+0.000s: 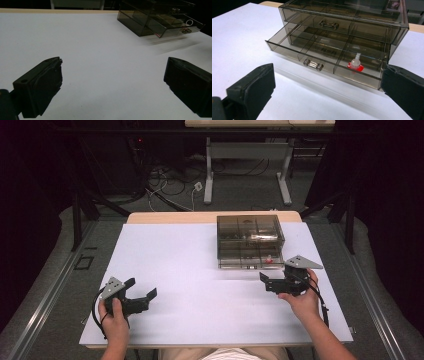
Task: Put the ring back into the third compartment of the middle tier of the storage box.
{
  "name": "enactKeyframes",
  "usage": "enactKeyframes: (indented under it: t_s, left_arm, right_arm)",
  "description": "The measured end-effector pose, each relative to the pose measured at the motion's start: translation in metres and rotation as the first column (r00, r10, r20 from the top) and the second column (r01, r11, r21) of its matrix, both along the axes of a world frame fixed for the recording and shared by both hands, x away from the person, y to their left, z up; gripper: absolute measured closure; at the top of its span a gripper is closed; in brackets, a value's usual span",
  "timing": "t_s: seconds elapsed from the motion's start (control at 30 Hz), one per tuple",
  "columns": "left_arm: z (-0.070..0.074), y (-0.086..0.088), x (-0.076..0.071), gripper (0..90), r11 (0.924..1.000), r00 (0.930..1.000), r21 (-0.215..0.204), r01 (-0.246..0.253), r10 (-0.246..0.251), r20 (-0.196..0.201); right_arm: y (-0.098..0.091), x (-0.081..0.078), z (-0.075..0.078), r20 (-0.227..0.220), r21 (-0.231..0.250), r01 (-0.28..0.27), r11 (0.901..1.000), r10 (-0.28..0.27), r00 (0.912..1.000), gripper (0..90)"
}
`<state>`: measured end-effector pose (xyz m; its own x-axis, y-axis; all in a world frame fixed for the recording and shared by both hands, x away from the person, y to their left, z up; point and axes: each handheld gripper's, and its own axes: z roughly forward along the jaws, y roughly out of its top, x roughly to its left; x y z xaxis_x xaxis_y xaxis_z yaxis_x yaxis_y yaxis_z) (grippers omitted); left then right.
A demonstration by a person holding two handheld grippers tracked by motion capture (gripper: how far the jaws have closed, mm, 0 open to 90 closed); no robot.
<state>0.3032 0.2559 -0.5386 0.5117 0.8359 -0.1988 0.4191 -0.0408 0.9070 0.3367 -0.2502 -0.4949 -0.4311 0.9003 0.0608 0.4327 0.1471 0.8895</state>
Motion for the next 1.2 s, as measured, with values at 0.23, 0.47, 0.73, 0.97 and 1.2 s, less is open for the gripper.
enactKeyframes:
  t_s: [0.23, 0.47, 0.73, 0.97, 1.2]
  left_arm:
    - [0.001, 0.0, -0.002, 2.0, 1.0, 1.0, -0.003, -0.001, 0.001, 0.005]
    - [0.001, 0.0, -0.003, 1.9, 1.0, 0.9999, 0.001, 0.0, 0.0, 0.013]
    - [0.001, 0.0, -0.005, 2.0, 1.0, 0.9999, -0.004, -0.005, 0.005, 0.009]
    - [0.002, -0.001, -0.006, 1.9, 1.0, 0.9999, -0.001, 0.001, -0.001, 0.011]
    - [0.001, -0.003, -0.006, 1.9, 1.0, 1.0, 0.002, 0.007, -0.007, 0.006]
  right_arm:
    - [-0.009, -0.014, -0.002, 0.013, 0.01, 0.007, 0.9999, -0.007, 0.9999, 0.0]
    - [-0.017, -0.024, -0.012, -0.004, -0.007, 0.019, 0.9998, -0.019, 0.9998, 0.0]
    - [-0.023, -0.034, -0.025, -0.008, 0.021, 0.03, 0.9993, -0.03, 0.9995, 0.0]
    - [-0.027, -0.035, -0.03, -0.012, 0.055, 0.028, 0.9981, -0.027, 0.9996, 0.0]
    - [-0.02, -0.035, -0.036, -0.031, 0.033, 0.007, 0.9994, -0.006, 0.9995, 0.0]
